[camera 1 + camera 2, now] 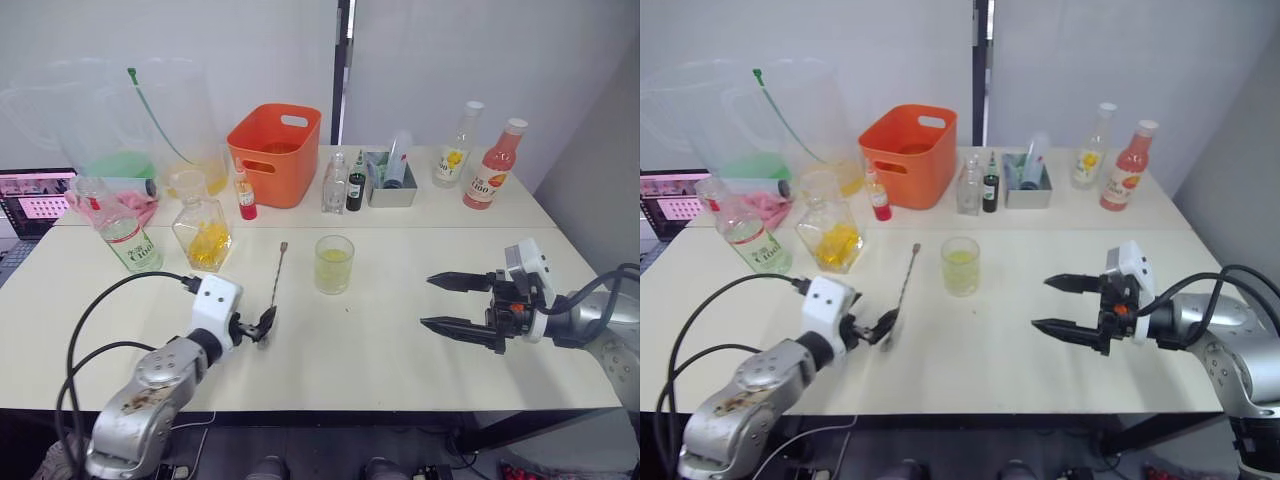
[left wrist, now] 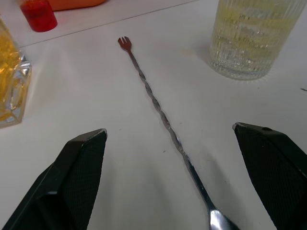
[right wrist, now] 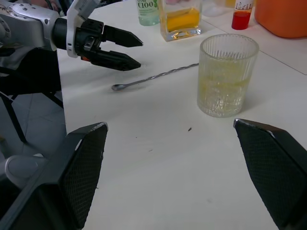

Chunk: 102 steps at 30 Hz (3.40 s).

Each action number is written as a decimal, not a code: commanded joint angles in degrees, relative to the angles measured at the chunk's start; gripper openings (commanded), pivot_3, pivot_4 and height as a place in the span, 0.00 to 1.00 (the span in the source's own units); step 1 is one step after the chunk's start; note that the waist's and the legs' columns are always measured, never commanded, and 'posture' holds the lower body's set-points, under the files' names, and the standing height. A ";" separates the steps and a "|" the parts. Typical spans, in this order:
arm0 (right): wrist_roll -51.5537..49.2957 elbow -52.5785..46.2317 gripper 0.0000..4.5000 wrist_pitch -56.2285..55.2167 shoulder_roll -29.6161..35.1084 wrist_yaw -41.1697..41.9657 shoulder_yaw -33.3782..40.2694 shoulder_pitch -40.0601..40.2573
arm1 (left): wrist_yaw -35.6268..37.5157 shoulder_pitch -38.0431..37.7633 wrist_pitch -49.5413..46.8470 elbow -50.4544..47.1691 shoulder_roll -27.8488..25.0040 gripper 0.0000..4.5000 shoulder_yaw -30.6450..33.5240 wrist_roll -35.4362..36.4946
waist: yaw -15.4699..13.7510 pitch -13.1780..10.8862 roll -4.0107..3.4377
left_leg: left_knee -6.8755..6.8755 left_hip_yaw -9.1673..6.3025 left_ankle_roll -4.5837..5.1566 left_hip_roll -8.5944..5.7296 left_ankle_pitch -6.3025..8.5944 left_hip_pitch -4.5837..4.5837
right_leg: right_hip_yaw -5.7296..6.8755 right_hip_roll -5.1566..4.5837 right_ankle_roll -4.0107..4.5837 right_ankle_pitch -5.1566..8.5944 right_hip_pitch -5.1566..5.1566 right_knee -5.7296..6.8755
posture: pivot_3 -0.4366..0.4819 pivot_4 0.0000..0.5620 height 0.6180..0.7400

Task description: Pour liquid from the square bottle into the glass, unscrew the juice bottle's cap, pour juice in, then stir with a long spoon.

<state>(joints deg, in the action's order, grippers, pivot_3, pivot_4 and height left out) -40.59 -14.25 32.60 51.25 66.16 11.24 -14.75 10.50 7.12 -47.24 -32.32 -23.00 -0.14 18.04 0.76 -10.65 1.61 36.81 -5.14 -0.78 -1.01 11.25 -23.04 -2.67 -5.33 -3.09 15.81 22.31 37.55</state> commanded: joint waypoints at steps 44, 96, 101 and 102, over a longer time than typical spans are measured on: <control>7.41 -3.23 1.00 -5.24 -5.19 -6.55 -1.33 1.87 | 51.37 1.94 39.73 37.65 -23.68 0.01 5.53 -1.97 | 0.11 0.16 -0.28 | -0.07 -0.03 0.01 0.02 0.01 -0.12 | 0.03 -0.03 -0.02 0.02 0.13 -0.11 | 0.48 0.27 1.00; -5.29 -6.96 1.00 9.93 -10.29 -18.43 2.12 -1.69 | 50.97 13.15 9.13 18.02 -26.54 0.01 17.73 17.40 | 0.29 0.24 -0.40 | -0.05 -0.06 0.02 0.03 0.01 -0.20 | 0.04 -0.03 -0.03 0.02 0.27 0.04 | 0.48 0.27 1.00; -8.17 -7.73 1.00 16.92 -15.93 -30.69 1.31 -8.70 | 44.60 17.41 8.90 11.66 -21.27 0.01 13.82 18.89 | 0.27 0.21 -0.33 | -0.05 -0.07 0.02 0.04 0.01 -0.21 | 0.04 0.01 -0.02 0.02 0.29 0.07 | 0.48 0.27 1.00; -10.45 -7.27 1.00 18.58 -18.30 -33.56 1.72 -10.77 | 43.47 18.62 9.15 11.29 -20.29 0.01 12.50 18.25 | 0.34 0.19 -0.30 | -0.04 -0.08 0.01 0.03 0.00 -0.21 | 0.04 0.01 -0.01 0.01 0.28 0.08 | 0.48 0.27 1.00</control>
<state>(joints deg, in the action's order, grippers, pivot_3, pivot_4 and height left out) -47.34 -19.76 48.84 34.36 36.52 11.84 -23.31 55.91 23.74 -38.89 -18.59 -43.52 12.73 36.05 1.10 -10.46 1.30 36.77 -5.22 -0.77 -0.98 11.25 -23.25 -2.64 -5.31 -3.10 15.82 22.60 37.63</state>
